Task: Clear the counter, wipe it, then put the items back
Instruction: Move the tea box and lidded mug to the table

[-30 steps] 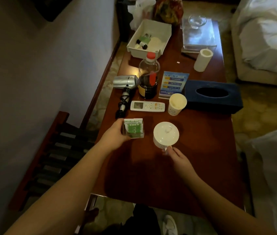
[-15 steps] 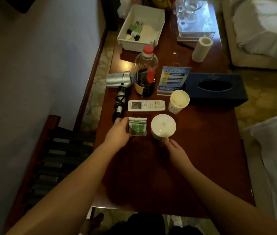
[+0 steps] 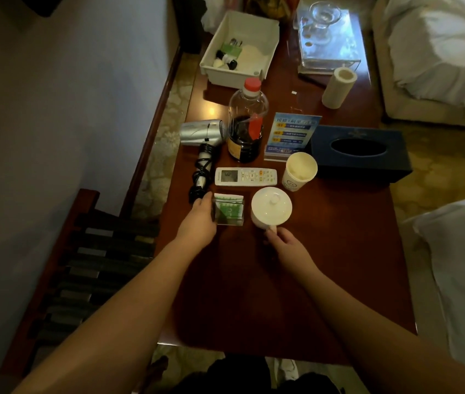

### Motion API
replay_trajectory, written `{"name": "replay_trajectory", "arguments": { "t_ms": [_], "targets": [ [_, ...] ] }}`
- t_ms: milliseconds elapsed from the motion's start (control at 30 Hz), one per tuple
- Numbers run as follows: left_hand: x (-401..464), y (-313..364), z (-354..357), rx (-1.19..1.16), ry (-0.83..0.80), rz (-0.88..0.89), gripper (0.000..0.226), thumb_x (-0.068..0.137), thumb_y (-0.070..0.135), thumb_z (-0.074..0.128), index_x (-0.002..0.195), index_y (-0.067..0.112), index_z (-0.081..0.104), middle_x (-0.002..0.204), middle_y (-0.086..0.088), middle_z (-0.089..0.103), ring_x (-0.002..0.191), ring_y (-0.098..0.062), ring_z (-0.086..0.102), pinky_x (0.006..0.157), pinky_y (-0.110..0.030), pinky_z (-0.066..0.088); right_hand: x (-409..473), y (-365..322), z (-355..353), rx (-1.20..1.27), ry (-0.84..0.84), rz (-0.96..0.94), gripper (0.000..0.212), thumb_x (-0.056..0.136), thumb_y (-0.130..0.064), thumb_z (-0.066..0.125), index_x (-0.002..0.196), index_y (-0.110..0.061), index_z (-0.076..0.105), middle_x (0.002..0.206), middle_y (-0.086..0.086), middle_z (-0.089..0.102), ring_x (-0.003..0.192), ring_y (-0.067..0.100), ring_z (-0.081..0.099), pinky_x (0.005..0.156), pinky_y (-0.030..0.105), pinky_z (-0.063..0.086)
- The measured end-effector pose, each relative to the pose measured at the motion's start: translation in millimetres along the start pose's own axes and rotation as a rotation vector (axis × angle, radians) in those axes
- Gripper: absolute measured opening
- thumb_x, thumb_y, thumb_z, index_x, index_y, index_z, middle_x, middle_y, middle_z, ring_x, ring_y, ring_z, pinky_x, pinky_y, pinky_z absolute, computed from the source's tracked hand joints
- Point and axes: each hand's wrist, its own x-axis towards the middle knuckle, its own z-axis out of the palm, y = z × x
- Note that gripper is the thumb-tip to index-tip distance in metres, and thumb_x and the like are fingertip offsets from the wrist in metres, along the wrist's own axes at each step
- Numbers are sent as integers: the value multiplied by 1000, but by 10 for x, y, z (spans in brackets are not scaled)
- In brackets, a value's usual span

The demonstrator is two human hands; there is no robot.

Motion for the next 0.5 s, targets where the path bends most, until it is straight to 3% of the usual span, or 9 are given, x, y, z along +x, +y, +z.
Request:
{"name": "replay_trajectory", "arguments": {
  "t_ms": [100, 300, 400, 500],
  "targets": [
    [-106, -25, -44, -59, 35, 6, 70, 91, 17, 60, 151, 23, 22, 145, -4, 38, 120, -22, 52, 89, -32, 45, -50, 55, -52, -27, -14, -47, 42, 91, -48, 54, 129, -32, 45, 110, -14, 58, 100, 8, 58, 72, 26, 47],
    [-659, -200, -137, -130, 169, -19, 54, 91, 26, 63, 140, 22, 41, 130, 5, 47, 95, -4, 50, 73, -20, 41, -216, 227, -291, -48, 3, -9, 28, 93, -40, 53, 119, -34, 46, 105, -9, 58, 96, 12, 61, 83, 35, 52],
    [-1111, -282, -159, -189, 205, -84, 46, 93, 32, 59, 136, 23, 46, 117, 10, 51, 88, 0, 51, 64, -15, 39, -381, 335, -423, -107, -21, -54, 26, 95, -41, 51, 119, -33, 50, 106, -10, 59, 96, 8, 61, 75, 28, 49],
    [-1665, -341, -133, -223, 246, -161, 43, 95, 34, 56, 136, 23, 47, 121, 9, 53, 96, -3, 52, 68, -18, 40, -580, 437, -520, -155, -44, -97, 23, 96, -39, 50, 117, -32, 54, 108, -9, 60, 97, 10, 60, 73, 28, 48]
  ]
}}
